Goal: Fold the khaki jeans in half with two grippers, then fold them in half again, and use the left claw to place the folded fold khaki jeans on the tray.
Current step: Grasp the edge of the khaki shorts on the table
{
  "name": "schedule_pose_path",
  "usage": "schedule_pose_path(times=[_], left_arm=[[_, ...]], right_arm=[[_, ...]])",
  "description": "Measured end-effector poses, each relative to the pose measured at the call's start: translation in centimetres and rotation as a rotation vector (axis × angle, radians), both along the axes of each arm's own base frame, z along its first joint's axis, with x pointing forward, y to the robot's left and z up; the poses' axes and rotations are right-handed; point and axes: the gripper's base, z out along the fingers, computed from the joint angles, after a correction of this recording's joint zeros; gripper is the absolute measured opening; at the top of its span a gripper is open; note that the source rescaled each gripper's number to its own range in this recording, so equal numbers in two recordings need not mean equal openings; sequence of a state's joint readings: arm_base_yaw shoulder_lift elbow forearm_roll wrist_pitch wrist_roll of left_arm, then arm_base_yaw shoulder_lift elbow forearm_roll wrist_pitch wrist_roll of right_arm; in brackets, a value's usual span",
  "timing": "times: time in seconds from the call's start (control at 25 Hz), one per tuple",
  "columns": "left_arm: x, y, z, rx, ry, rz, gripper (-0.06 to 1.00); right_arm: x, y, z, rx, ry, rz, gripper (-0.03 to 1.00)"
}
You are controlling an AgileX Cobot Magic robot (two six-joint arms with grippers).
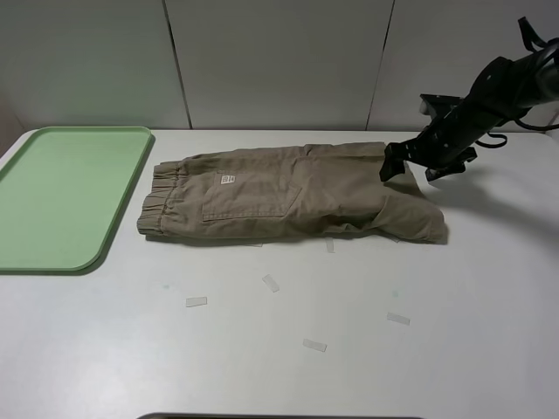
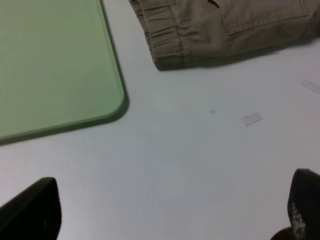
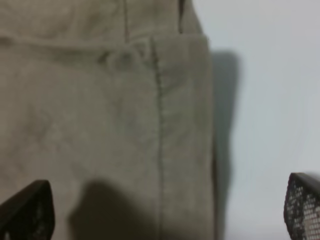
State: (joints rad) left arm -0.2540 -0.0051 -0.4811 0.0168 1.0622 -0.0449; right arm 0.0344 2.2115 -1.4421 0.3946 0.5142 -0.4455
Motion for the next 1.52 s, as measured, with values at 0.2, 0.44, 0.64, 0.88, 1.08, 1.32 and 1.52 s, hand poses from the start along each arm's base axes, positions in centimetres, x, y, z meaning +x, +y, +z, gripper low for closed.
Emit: schedule_pose_path(times=[0.2, 0.44, 0.64, 0.88, 1.08, 1.32, 1.52], left_arm=[[0.0, 0.0, 0.0, 0.000, 0.000, 0.000, 0.90], [0.0, 0.0, 0.0, 0.000, 0.000, 0.000, 0.90], [0.0, 0.0, 0.0, 0.000, 0.000, 0.000, 0.90], [0.0, 0.0, 0.0, 0.000, 0.000, 0.000, 0.90], [0.0, 0.0, 0.0, 0.000, 0.000, 0.000, 0.90], [0.0, 0.0, 0.0, 0.000, 0.000, 0.000, 0.90], [0.0, 0.0, 0.0, 0.000, 0.000, 0.000, 0.90]], right_arm=[[0.0, 0.2, 0.0, 0.002, 0.001, 0.004, 1.00], [-0.1, 0.0, -0.9, -0.041, 0.013, 0.035, 1.00], [0.0, -0.1, -1.0, -0.053, 0.009, 0.036, 1.00], [0.0, 1.2, -1.3, -0.050, 0.010, 0.059, 1.00], [-0.2, 4.0, -1.2, -0.011, 0.006, 0.081, 1.00], [-0.8, 7.1, -1.5, 0.020, 0.015, 0.120, 0.60], [-1.3, 8.4, -1.8, 0.009, 0.042, 0.164, 0.03]])
